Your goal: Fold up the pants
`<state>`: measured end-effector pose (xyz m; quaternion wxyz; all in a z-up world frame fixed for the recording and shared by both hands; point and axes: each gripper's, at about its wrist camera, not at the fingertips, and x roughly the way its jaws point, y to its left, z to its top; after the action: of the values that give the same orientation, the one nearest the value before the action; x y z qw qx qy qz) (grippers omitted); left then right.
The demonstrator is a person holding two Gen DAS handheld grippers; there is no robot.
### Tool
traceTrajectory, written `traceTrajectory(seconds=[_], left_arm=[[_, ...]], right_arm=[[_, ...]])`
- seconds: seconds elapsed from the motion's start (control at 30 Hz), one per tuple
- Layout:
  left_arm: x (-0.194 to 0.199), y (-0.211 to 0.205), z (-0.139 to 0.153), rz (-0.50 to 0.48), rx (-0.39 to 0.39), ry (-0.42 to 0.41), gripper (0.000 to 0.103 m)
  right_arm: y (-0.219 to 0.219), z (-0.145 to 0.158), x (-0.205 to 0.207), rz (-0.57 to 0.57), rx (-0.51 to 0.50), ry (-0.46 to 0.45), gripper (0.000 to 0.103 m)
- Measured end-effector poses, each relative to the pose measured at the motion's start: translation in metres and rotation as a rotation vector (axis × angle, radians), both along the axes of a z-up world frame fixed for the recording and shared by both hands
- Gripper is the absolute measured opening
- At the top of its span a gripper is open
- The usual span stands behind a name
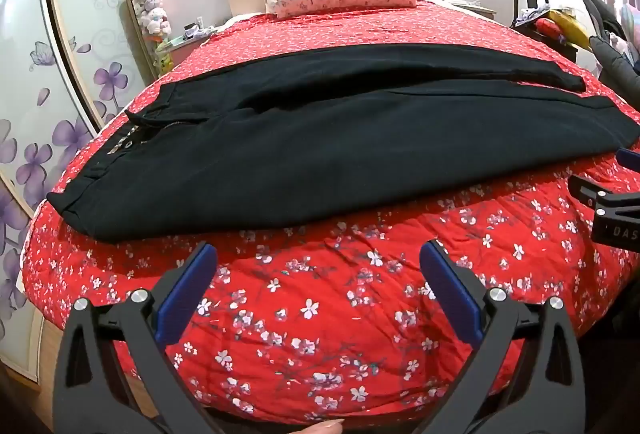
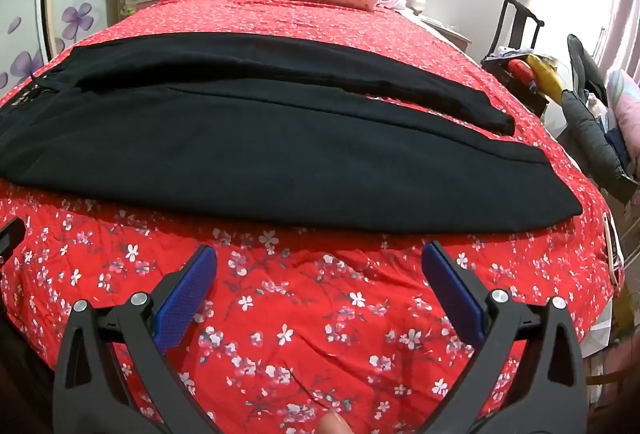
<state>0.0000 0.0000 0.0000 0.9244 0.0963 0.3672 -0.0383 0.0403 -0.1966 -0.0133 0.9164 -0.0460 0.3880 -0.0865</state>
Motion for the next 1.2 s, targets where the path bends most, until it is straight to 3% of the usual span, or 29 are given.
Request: traceTrajectory(seconds=[1.2], left_arm=[[0.0000,0.0000,0.0000,0.000,-0.002,0.000,0.101]], right_arm=[[-0.0030,-0.0036,0.0013,-0.001,0.004,0.009,0.102]])
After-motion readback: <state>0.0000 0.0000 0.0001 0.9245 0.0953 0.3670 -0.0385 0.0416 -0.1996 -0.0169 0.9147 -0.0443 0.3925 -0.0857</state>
